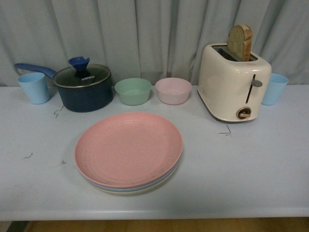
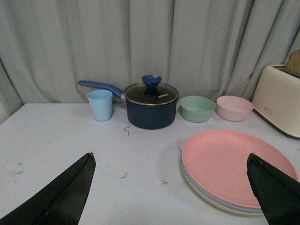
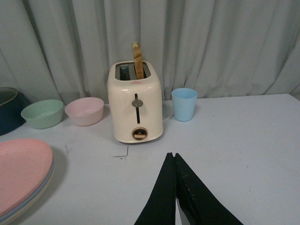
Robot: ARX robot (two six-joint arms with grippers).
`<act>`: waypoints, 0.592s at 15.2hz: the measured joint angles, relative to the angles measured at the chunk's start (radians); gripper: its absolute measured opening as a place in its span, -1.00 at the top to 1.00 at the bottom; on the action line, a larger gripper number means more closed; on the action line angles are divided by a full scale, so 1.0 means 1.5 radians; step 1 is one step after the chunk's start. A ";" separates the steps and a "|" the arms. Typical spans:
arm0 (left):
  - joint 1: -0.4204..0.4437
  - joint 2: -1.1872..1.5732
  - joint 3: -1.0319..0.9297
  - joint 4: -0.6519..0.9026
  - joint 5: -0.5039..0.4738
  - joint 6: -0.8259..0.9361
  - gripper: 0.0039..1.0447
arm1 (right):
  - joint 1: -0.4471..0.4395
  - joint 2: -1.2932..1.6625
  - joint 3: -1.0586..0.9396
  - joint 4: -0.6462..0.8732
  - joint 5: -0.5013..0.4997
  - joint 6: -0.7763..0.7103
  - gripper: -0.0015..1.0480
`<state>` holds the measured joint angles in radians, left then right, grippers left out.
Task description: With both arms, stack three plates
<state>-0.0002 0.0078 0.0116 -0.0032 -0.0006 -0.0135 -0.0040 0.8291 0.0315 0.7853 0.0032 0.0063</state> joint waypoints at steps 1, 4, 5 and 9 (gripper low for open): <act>0.000 0.000 0.000 0.000 0.000 0.000 -0.88 | 0.000 -0.036 -0.008 -0.032 0.000 0.000 0.96; 0.000 0.000 0.000 0.000 0.000 0.000 -0.88 | 0.000 -0.237 -0.013 -0.210 0.000 0.000 0.96; 0.000 0.000 0.000 0.000 0.000 0.000 -0.88 | 0.000 -0.326 -0.013 -0.295 0.000 0.000 0.96; 0.000 0.000 0.000 0.000 0.000 0.000 -0.88 | 0.000 -0.404 -0.013 -0.373 0.000 0.000 0.96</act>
<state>-0.0002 0.0078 0.0116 -0.0032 -0.0006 -0.0135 -0.0040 0.2237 0.0116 0.2256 0.0032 0.0063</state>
